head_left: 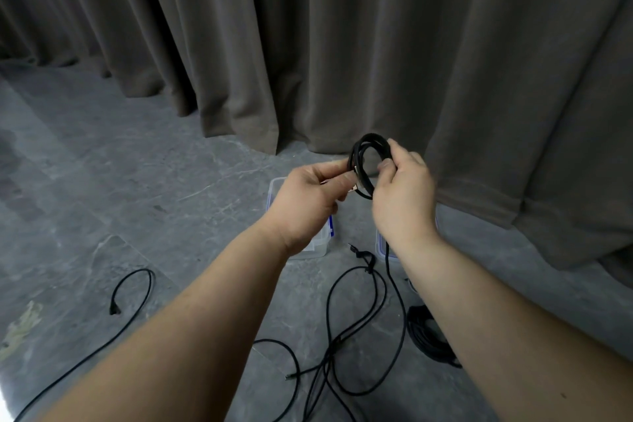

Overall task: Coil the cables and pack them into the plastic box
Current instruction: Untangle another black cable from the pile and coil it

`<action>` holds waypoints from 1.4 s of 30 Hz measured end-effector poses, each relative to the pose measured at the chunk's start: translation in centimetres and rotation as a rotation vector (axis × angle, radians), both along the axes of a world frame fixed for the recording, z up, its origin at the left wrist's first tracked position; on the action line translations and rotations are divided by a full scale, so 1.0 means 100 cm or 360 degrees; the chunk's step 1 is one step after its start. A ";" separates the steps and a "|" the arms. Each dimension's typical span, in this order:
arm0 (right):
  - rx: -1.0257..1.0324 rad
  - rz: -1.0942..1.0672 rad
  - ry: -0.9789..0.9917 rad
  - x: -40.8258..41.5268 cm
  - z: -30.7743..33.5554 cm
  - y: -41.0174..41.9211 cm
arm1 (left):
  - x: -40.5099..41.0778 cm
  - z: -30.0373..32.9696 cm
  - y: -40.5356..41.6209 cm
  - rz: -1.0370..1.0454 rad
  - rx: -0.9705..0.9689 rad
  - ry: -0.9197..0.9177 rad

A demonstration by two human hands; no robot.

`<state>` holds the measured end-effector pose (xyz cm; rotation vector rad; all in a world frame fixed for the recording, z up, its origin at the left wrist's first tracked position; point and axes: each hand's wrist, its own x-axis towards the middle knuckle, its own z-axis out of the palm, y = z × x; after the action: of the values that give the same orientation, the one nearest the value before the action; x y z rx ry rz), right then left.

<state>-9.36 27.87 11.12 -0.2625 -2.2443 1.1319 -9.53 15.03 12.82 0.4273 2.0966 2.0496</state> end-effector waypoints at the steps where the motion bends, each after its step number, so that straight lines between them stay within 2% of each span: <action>1: 0.0007 0.0007 -0.0002 0.000 0.000 0.000 | -0.001 0.000 0.000 -0.0019 0.0055 -0.0068; 4: 0.0027 -0.0001 -0.0001 0.000 0.001 0.000 | -0.001 0.002 -0.002 -0.0021 0.0178 -0.0213; 9: 0.0165 0.0040 -0.0003 0.004 0.004 -0.008 | 0.010 0.003 0.008 0.0085 -0.0011 0.0120; 11: 0.0169 0.0102 -0.0050 0.007 0.007 -0.011 | 0.011 0.004 0.015 0.0096 0.0104 0.0064; 14: 0.0169 0.0228 -0.0025 0.007 0.008 -0.011 | 0.007 0.009 0.015 0.0063 0.0433 -0.0102; 16: 0.0023 0.0355 -0.0032 0.006 0.007 -0.008 | 0.006 0.012 0.009 -0.0022 0.0652 -0.0214; 19: -0.0415 0.0556 -0.0121 0.007 0.006 -0.005 | 0.005 0.013 0.003 -0.0123 0.0836 -0.0316; 26: -0.0348 0.0609 -0.0130 0.007 0.008 -0.005 | 0.000 0.011 -0.001 -0.0063 0.0700 -0.0276; 29: -0.0063 0.0520 0.0006 0.007 0.004 -0.003 | 0.000 0.012 -0.003 -0.0130 0.0671 -0.0338; 32: 0.0120 0.0521 -0.0053 0.006 0.004 0.001 | 0.001 0.011 -0.004 -0.0208 0.0622 -0.0330; 39: 0.0026 0.0517 -0.0002 0.007 0.004 0.000 | 0.005 0.009 0.000 -0.0303 0.0594 -0.0294; 42: -0.0130 0.0600 0.0010 0.004 0.006 -0.001 | 0.005 0.009 0.004 -0.0186 0.0569 -0.0248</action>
<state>-8.92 27.73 11.73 0.1399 -2.3041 1.4150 -9.06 15.42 13.68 0.4126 1.5818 2.3070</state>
